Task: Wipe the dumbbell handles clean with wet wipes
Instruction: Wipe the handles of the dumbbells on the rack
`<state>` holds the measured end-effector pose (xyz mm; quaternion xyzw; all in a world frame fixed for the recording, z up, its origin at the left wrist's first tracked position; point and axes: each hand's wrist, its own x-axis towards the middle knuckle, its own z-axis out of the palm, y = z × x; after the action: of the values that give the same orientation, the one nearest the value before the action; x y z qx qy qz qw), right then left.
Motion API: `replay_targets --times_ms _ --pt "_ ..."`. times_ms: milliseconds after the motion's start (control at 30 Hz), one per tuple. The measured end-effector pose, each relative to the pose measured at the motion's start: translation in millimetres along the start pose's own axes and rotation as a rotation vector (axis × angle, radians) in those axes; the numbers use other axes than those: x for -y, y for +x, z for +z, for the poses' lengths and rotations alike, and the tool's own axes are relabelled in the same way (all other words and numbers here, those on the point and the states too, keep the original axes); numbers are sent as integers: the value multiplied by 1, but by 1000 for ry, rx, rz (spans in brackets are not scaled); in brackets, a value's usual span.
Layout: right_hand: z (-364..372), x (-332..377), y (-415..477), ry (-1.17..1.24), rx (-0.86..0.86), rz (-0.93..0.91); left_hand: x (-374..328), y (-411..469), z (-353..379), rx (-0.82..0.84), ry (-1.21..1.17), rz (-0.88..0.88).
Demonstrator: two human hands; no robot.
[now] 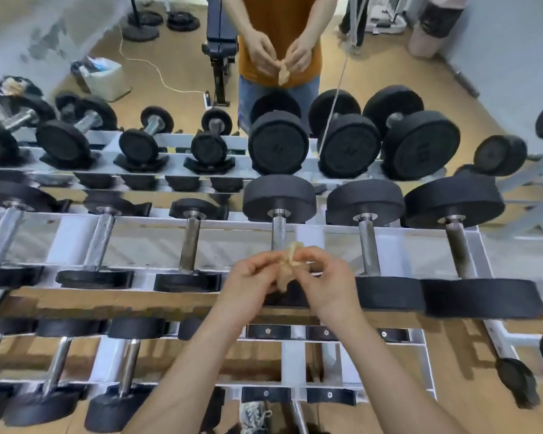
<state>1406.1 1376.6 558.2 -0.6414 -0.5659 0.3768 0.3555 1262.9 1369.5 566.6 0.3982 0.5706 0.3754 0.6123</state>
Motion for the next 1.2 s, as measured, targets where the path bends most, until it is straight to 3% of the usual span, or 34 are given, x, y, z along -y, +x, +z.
replay_targets --times_ms 100,200,400,533,700,833,900,967,1033,1100,1200 --pt "7 -16 39 -140 -52 7 13 15 -14 -152 673 158" --pt "22 -34 73 -266 72 22 33 21 -18 -136 859 159" --pt "43 -50 102 -290 174 -11 44 30 -9 -253 892 96" --pt "43 -62 110 -390 448 -169 41 29 0 -305 855 30" --pt "41 -65 141 -474 413 -388 42 29 4 -390 775 -24" --pt "31 -67 123 -550 819 -429 42 30 5 -409 753 -31" --pt "29 -67 126 -590 911 -456 42 30 3 -393 768 -42" --pt "31 -66 133 -628 833 -533 43 31 -1 -364 770 -34" --pt "36 -68 141 -546 556 -566 46 33 -4 -336 782 -9" --pt "42 -66 146 -399 289 -474 47 33 -5 -305 799 9" --pt "55 -63 145 -357 110 -382 42 32 -8 -263 818 19"
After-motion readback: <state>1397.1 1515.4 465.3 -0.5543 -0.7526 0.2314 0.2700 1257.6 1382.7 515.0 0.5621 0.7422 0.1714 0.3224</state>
